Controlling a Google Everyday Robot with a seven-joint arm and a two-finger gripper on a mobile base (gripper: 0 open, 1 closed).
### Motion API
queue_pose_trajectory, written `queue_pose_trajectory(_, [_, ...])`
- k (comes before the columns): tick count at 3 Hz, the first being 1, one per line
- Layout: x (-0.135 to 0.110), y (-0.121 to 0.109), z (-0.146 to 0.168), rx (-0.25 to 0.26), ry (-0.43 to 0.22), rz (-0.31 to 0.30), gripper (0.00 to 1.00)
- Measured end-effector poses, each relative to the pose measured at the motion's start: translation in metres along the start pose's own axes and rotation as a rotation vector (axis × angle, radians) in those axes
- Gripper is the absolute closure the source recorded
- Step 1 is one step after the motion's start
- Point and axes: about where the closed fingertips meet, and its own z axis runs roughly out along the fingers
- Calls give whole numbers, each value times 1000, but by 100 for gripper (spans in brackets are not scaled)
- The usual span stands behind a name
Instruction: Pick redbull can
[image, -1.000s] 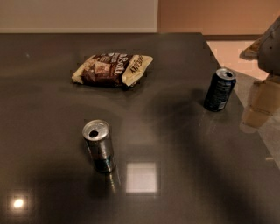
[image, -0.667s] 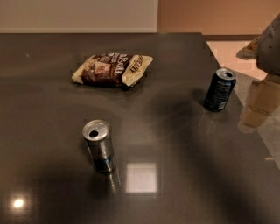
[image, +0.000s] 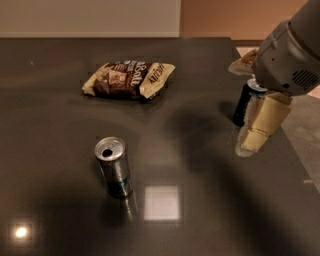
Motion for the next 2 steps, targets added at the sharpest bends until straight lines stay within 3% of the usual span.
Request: queue_pose_trajectory(2, [-72,23,42,-154,-178,-82,0])
